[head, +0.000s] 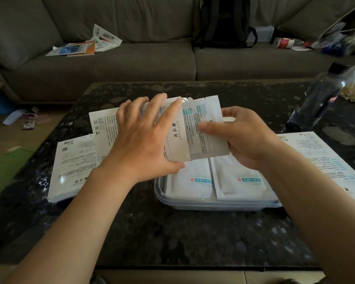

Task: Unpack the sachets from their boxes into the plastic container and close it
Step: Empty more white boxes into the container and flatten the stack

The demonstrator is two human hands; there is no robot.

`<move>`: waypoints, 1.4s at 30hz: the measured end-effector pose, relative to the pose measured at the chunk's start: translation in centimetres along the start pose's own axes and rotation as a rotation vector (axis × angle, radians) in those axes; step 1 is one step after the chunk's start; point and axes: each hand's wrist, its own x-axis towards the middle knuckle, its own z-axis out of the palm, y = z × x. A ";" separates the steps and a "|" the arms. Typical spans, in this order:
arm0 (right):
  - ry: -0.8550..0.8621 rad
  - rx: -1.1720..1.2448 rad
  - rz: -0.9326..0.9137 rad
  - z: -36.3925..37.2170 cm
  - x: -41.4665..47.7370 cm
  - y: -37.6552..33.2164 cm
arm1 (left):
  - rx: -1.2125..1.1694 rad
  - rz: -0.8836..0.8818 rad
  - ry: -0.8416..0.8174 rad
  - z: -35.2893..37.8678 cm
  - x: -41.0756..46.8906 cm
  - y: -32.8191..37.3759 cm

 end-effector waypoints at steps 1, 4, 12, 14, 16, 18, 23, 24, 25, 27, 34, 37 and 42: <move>-0.018 0.008 0.001 0.2 0.0 0.1 | 0.002 0.006 0.002 0.1 0.0 0.1; -0.036 -0.032 -0.057 0.0 -0.2 0.1 | 0.006 0.017 -0.001 0.2 -0.1 0.1; -0.071 -0.061 -0.221 -3.8 -0.5 -0.8 | 0.031 -0.072 -0.023 -0.2 0.0 -1.6; -0.021 -0.245 -0.308 -4.3 -0.6 -0.8 | 0.040 -0.104 -0.045 -0.4 -0.1 -2.0; 0.027 -0.395 -0.374 -4.6 -0.5 -0.8 | 0.050 -0.134 -0.055 -0.5 -0.1 -2.2; 0.028 -0.479 -0.412 -4.8 -0.5 -0.9 | 0.053 -0.166 -0.068 -0.7 -0.1 -2.3; -0.086 -0.888 -0.472 -4.4 -1.0 -0.8 | 0.062 -0.212 -0.099 -1.0 -0.1 -2.7; -0.105 -0.944 -0.471 -4.1 -1.2 -0.7 | 0.062 -0.223 -0.102 -1.0 0.0 -2.8; -0.114 -0.998 -0.470 -3.6 -1.4 -0.6 | 0.060 -0.232 -0.105 -1.0 0.0 -2.8; -0.140 -1.104 -0.453 -2.4 -1.8 -0.5 | 0.058 -0.249 -0.112 -1.1 0.1 -3.0; -0.369 -1.269 -0.368 1.5 -2.0 2.1 | 0.053 -0.271 -0.119 -1.0 0.1 -3.5; -0.523 -1.251 -0.366 2.0 -2.1 2.6 | 0.051 -0.266 -0.123 -1.0 0.1 -3.5; -0.688 -1.241 -0.213 1.6 -1.6 3.2 | 0.051 -0.269 -0.127 -1.0 0.2 -3.5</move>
